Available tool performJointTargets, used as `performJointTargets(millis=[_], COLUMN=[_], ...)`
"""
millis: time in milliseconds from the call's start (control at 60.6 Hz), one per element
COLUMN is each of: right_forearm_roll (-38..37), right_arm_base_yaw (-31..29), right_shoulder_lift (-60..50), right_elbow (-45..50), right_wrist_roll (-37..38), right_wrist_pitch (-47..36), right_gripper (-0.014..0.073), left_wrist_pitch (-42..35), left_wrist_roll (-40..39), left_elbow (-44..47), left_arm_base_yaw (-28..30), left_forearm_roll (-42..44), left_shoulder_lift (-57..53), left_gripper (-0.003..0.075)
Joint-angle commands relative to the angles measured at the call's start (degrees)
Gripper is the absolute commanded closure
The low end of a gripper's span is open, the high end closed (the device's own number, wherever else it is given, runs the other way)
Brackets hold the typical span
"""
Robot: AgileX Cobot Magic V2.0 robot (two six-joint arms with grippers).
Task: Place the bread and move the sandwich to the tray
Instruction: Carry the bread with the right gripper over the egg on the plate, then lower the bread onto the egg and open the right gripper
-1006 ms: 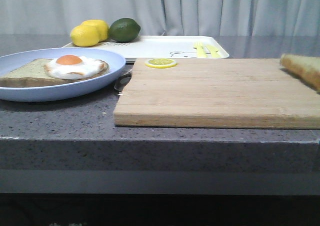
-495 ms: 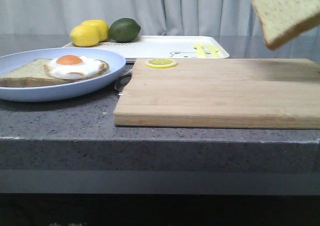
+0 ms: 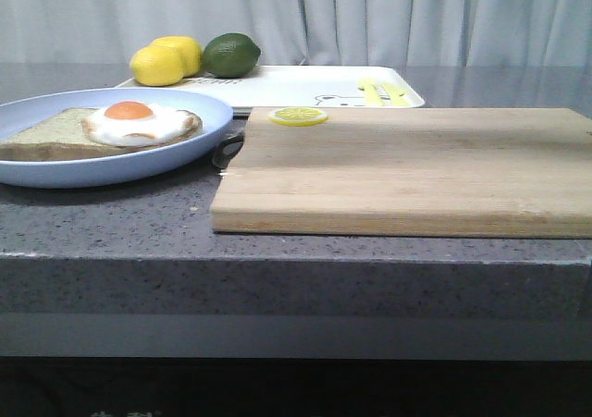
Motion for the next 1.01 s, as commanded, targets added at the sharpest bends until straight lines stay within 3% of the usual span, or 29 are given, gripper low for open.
performJointTargets(millis=[0,247,396,627,759,990], right_forearm_roll=[7.23,17.19,21.79,22.20,22.20,21.11], right_arm_base_yaw=[5.57,18.82,19.92,19.92,19.85,18.66], right_shoulder_lift=[0.68,11.24,17.97,22.24,22.03,20.72], right_elbow=[-0.91,-1.08,-1.14,-1.14,-1.09,-1.08], right_wrist_roll=[-0.31,-3.36,-7.42,-8.24,-8.24,-8.24], right_wrist_pitch=[-7.30,-23.74,-25.67,-25.29,-25.29,-25.09], right_gripper=[0.0654,0.0654,0.0654,0.0645,0.0546,0.0216], left_wrist_pitch=[-4.69,-4.69,-4.69,-4.69,-4.69,-4.69], left_wrist_roll=[-0.66,-0.66,-0.66,-0.66,-0.66,-0.66], left_elbow=[-1.71,-1.71,-1.71,-1.71,-1.71,-1.71], left_arm_base_yaw=[0.04,0.04,0.04,0.04,0.04,0.04], left_forearm_roll=[-0.05,-0.05,-0.05,-0.05,-0.05,-0.05], left_shoulder_lift=[0.74,0.74,0.74,0.74,0.74,0.74], left_gripper=[0.0029,0.0029,0.0029,0.0028,0.0028,0.0029])
